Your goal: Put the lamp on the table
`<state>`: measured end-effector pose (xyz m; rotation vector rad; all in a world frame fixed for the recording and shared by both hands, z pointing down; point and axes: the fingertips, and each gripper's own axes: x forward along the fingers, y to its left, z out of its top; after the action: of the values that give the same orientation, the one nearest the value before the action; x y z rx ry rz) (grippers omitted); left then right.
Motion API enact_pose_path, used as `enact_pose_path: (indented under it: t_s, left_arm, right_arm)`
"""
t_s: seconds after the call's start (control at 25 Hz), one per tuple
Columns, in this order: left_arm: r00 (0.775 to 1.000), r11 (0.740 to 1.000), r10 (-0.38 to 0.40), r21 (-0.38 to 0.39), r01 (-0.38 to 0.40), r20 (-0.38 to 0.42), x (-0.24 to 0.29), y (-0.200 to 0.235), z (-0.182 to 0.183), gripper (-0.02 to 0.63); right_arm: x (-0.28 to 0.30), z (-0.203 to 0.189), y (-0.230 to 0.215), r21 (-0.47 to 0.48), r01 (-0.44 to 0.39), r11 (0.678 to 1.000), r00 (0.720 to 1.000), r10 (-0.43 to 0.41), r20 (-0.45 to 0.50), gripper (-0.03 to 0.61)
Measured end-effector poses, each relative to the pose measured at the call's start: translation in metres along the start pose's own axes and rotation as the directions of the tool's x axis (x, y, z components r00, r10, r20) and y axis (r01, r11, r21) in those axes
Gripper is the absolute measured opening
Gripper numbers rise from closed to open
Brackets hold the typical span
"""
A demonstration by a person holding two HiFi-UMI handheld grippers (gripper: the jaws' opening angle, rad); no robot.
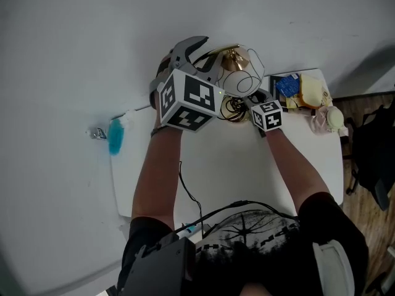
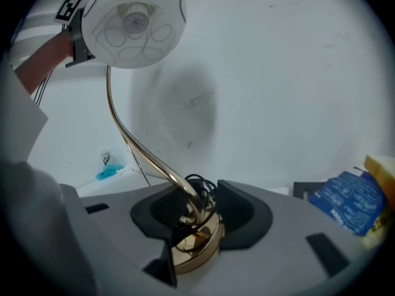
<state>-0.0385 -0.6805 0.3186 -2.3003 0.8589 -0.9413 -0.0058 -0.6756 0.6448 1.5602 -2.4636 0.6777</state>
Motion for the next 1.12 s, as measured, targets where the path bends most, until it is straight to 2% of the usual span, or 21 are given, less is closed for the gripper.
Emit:
enact_pose_path:
  t_s: [0.36,0.6,0.72,0.96,1.12]
  left_arm:
    - [0.999,0.999,0.033,-0.031,-0.033,0.004,-0.022,0.001,0.001,0.152]
    - [0.997,0.994,0.070,-0.087,-0.067,0.034,-0.045,-0.003,0.006,0.152]
    - [0.994,0.984,0.089,-0.163,-0.079,0.059,-0.060,-0.011,0.003,0.152]
    - [0.990,0.940,0.085,-0.337,-0.043,0.112,-0.083,-0.042,-0.007,0.146]
    - [0.982,0.906,0.096,-0.423,-0.017,0.165,-0.104,-0.063,-0.010,0.076]
  right_arm:
    - [-0.016,0.004,0.005,-0.043,-0.013,0.999,0.999,0.011,-0.037,0.163]
    - [-0.038,0.011,0.010,-0.072,-0.009,0.997,0.999,0.007,-0.037,0.164]
    - [-0.054,0.025,0.013,-0.087,-0.007,0.996,1.000,0.007,0.001,0.164]
    - [-0.096,0.051,0.017,-0.158,-0.024,0.987,0.998,0.032,0.053,0.163]
    - [-0.133,0.066,0.029,-0.111,-0.075,0.991,0.993,0.084,0.079,0.140]
